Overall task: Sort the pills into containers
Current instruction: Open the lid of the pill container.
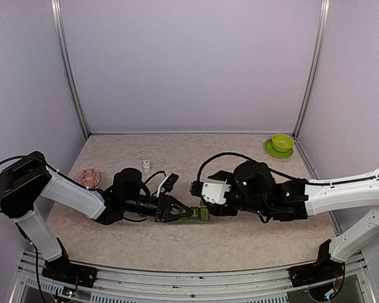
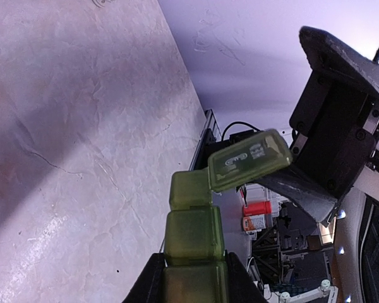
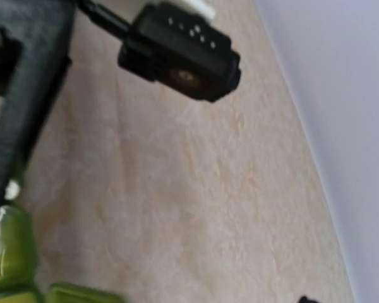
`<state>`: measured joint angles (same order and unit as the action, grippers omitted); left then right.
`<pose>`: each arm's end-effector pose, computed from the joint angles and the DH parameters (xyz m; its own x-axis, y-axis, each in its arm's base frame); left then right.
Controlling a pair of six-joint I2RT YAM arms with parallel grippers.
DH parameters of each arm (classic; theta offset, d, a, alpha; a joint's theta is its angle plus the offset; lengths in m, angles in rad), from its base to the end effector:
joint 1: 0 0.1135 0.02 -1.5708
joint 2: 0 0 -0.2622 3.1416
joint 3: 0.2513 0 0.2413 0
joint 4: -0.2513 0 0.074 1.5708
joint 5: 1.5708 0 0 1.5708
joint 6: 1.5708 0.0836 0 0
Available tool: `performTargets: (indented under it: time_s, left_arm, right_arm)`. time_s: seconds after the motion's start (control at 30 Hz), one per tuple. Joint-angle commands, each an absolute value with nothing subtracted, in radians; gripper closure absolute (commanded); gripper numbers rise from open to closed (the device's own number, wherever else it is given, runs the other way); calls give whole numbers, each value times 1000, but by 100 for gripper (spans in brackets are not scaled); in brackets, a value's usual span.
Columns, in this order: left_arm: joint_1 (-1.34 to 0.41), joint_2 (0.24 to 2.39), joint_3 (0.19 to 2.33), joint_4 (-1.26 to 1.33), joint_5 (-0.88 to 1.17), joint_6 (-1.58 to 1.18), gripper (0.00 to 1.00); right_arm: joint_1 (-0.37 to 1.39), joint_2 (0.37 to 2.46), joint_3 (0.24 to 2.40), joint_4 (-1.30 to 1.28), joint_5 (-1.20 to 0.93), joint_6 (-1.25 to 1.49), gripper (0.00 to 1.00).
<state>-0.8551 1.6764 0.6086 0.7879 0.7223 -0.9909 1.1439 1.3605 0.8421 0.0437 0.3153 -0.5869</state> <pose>0.1842 -0.2961 0.1606 -0.9217 0.1035 -0.3738 0.3870 0.1814 -0.9040 0.1621 0.2938 0.2361 0.2584 -0.7035 -0.6621 -0.7303 0.3064 -0.6106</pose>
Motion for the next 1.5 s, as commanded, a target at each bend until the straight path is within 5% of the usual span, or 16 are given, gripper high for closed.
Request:
performTargets:
  time_s: [0.0,0.73,1.47]
  left_arm:
    - [-874,1684,646,773,745,-950,83]
    - [-884,1669,667,731,753,-896,84]
    - [-749,1906,813,742,770,-907,84]
  right_arm:
    - [1123,1387,861,63,343,-582,27]
    - [1090,1426,882,-7,249,-568,28]
    - [1046,1280,833,118,518,-466,18]
